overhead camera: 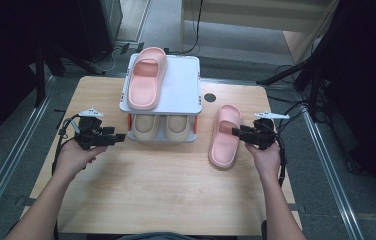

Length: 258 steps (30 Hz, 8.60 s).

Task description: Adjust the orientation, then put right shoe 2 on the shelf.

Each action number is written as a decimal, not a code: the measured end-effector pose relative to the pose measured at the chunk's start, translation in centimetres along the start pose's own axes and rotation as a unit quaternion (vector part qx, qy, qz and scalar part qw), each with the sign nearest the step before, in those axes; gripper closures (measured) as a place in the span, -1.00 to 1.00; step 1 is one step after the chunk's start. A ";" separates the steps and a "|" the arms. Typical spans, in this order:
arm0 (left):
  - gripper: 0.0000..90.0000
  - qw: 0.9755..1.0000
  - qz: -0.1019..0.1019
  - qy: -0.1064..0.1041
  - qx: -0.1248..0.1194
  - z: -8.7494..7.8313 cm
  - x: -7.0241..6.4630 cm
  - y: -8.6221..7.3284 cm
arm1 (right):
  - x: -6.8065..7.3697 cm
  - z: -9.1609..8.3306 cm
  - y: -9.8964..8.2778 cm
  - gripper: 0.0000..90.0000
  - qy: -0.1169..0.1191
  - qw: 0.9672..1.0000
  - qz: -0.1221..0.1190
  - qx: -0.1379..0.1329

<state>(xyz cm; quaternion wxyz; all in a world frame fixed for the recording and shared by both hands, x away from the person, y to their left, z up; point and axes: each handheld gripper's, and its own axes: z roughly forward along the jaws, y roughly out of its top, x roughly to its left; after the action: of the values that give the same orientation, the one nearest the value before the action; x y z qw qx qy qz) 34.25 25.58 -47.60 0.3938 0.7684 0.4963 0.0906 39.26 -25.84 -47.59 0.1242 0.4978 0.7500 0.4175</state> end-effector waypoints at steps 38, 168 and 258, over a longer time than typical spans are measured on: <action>-0.09 1.000 0.006 0.023 -0.002 -0.4 -0.1 -0.6 | -2.0 5.5 -1.0 0.25 -0.120 0.992 0.042 0.012; -0.04 1.000 0.024 -0.004 0.017 -0.4 -0.3 -1.2 | 12.9 8.6 21.9 0.31 -0.127 0.987 -0.080 0.061; -0.07 0.997 0.065 -0.018 0.040 2.8 -2.0 1.1 | 8.7 -0.7 1.9 0.18 0.065 0.992 -0.110 -0.013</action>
<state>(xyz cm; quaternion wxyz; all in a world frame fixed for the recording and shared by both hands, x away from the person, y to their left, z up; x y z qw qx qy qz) 35.52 22.28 -48.27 0.3647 0.8156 0.4415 0.0825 35.99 -18.46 -43.73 0.1271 0.3824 0.8013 0.4422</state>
